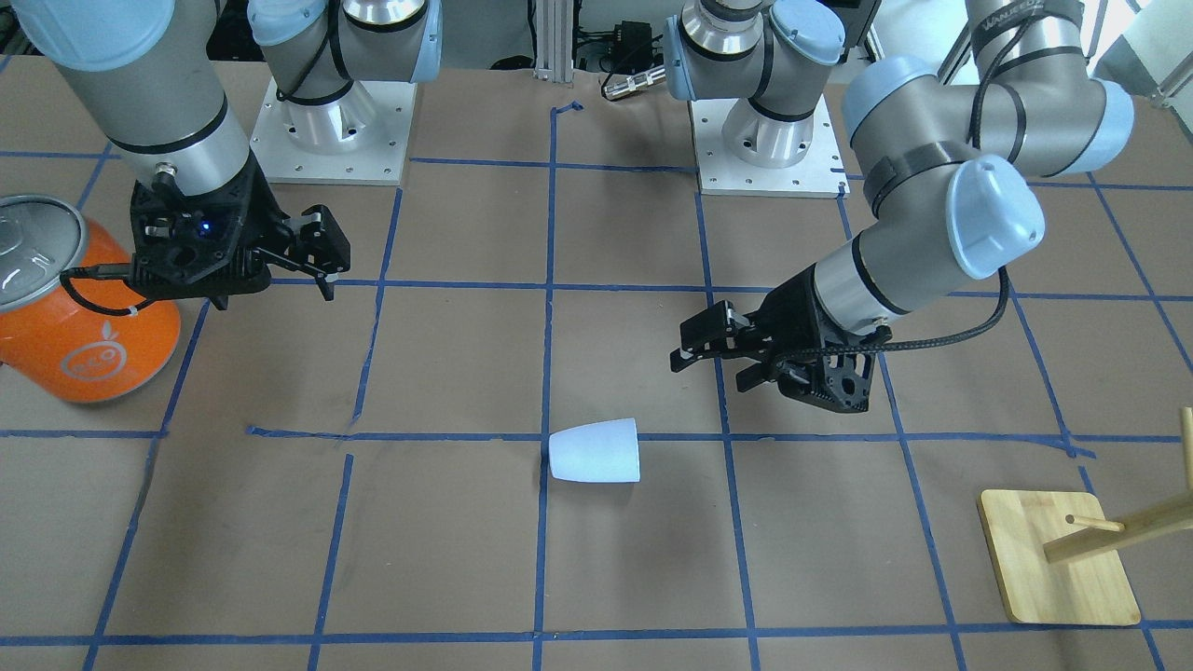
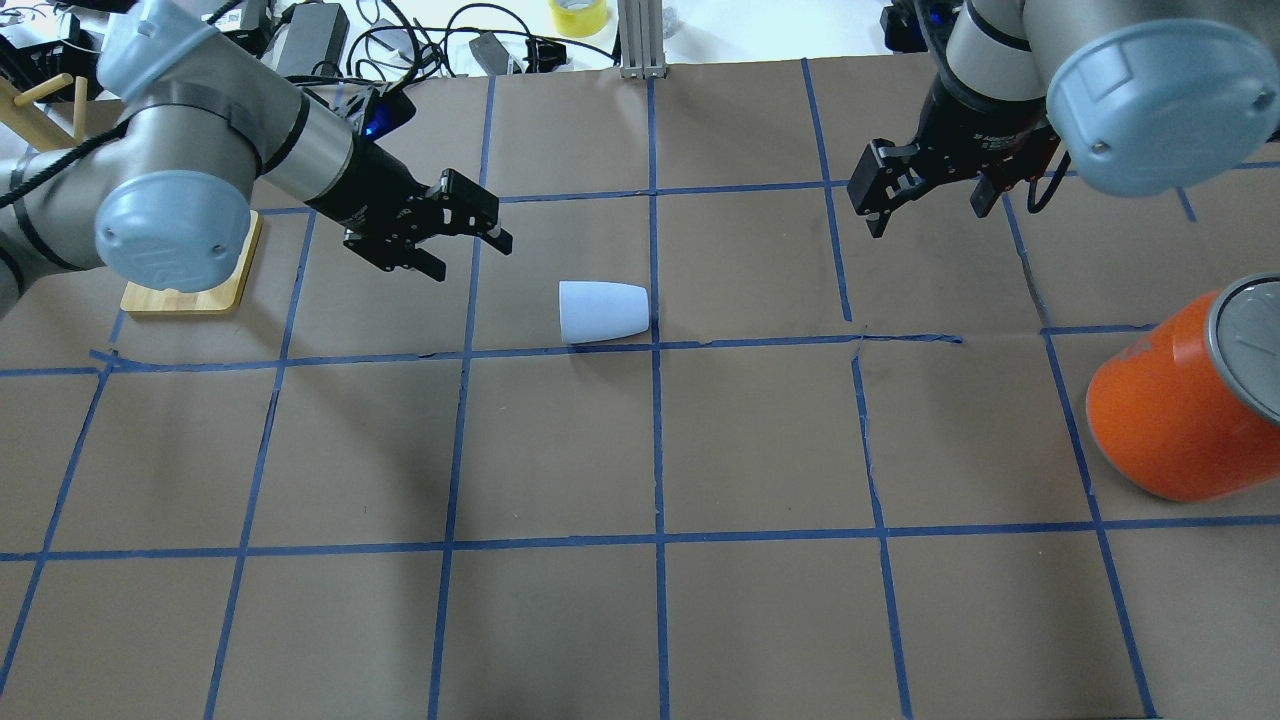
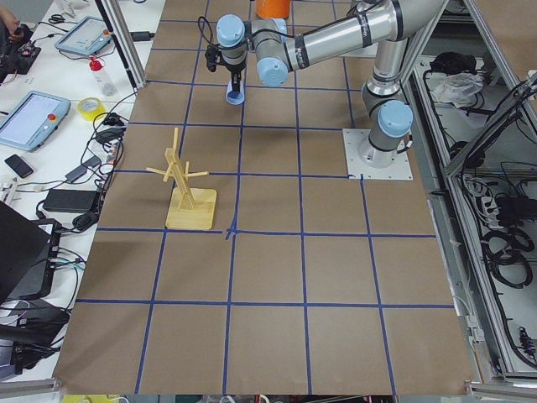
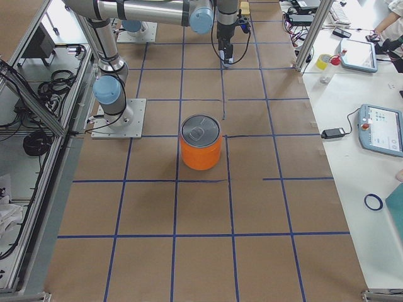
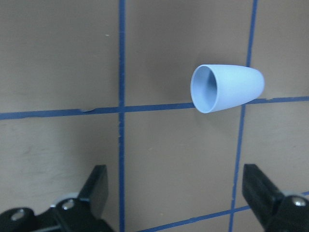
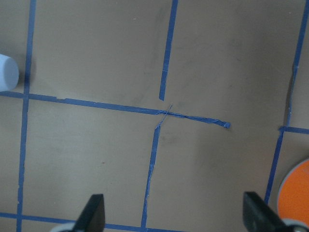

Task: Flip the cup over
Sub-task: 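Reach the left gripper to the cup lying on its side and grasp it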

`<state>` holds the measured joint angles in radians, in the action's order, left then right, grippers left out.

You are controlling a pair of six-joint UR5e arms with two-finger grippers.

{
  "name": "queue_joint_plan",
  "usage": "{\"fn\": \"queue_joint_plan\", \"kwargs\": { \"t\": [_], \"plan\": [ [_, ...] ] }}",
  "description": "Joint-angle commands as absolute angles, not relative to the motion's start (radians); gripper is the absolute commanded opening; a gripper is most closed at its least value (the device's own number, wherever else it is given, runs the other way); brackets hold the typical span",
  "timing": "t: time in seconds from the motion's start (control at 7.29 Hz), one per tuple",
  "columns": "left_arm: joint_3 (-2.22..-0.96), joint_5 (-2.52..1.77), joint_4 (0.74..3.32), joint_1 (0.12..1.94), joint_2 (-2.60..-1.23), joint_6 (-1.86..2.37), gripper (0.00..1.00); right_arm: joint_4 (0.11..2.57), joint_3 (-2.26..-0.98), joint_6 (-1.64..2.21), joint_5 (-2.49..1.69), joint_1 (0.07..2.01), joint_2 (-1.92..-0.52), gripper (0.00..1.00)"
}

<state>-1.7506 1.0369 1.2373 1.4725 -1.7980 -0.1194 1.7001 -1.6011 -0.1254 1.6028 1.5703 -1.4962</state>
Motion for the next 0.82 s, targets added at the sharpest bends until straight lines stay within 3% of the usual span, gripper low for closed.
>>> {"fn": "queue_joint_plan", "kwargs": {
  "t": [0.0,0.69],
  "plan": [
    [-1.756,0.942,1.174,1.493,-1.886,-0.107,1.00,1.701,-1.598,-0.092,1.623,1.557,-1.502,1.00],
    [-1.756,0.933,1.073,1.549,-2.025,-0.097,1.00,1.704,-1.601,0.060,1.626,1.555,-1.525,1.00]
  ]
}}
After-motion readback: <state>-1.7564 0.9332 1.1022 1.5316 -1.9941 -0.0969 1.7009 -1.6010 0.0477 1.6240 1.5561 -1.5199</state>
